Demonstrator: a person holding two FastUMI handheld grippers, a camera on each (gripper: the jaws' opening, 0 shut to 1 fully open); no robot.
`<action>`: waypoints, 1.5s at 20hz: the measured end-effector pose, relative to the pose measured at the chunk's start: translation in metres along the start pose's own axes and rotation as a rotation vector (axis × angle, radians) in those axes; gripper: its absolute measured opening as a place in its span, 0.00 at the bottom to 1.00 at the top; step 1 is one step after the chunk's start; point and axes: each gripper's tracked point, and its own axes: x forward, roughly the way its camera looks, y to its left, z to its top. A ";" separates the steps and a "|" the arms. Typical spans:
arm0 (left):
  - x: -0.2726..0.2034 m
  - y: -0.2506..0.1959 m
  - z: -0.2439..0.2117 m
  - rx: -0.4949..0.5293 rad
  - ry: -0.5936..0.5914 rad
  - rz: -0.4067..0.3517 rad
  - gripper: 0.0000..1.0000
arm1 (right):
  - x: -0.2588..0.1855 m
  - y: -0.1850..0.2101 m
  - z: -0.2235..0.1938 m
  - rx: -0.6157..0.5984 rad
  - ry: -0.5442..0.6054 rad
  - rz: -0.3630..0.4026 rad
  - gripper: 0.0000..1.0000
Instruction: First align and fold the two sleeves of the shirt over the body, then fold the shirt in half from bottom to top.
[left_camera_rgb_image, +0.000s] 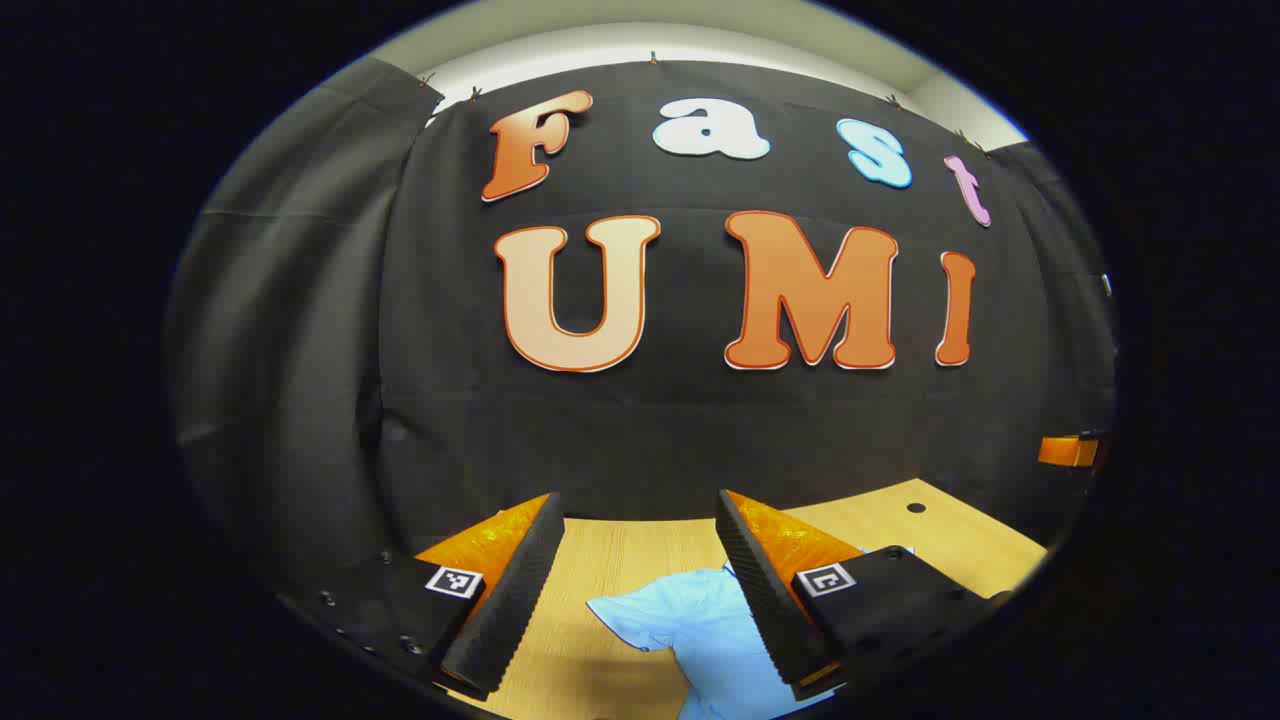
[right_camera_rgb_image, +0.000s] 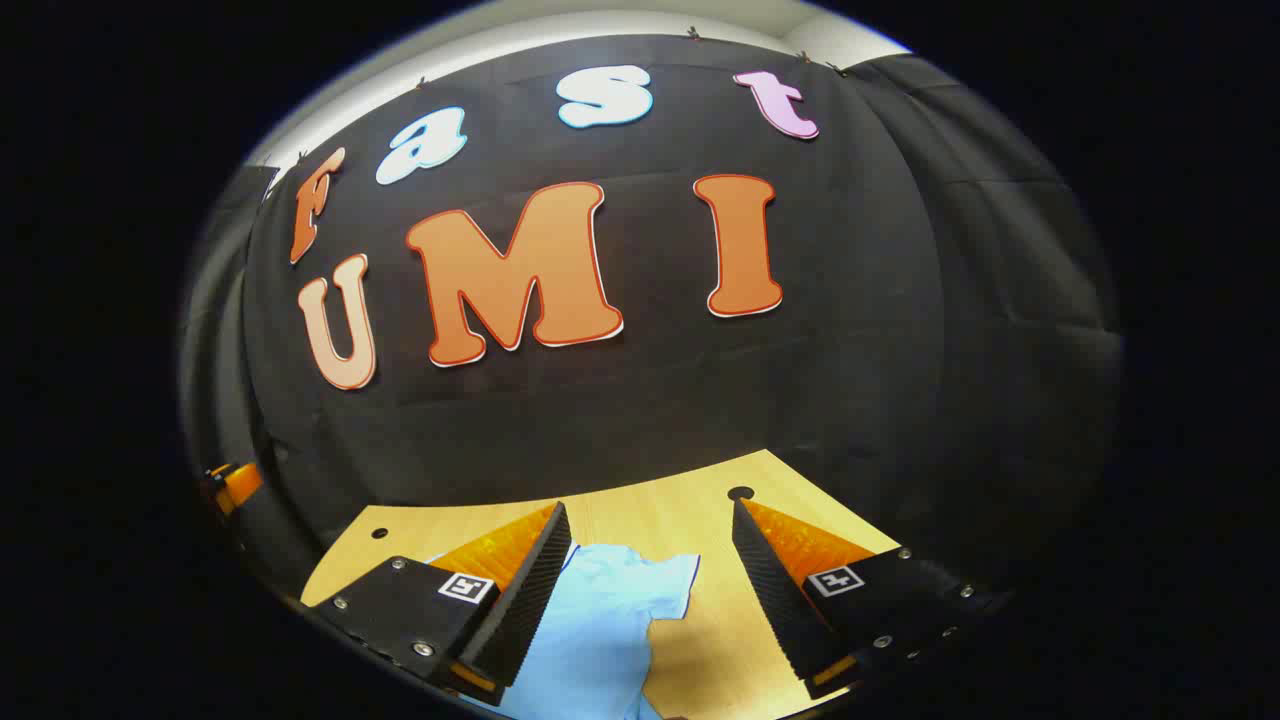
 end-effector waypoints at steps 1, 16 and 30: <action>0.002 -0.002 0.002 -0.006 0.000 0.006 0.99 | 0.005 0.001 0.001 -0.006 0.001 0.007 0.98; 0.044 -0.016 0.024 -0.033 -0.025 -0.004 0.98 | 0.025 -0.007 0.013 0.021 0.038 -0.043 0.98; 0.061 0.022 0.030 0.019 -0.053 0.007 0.98 | 0.116 -0.019 -0.075 -0.112 0.507 -0.163 0.99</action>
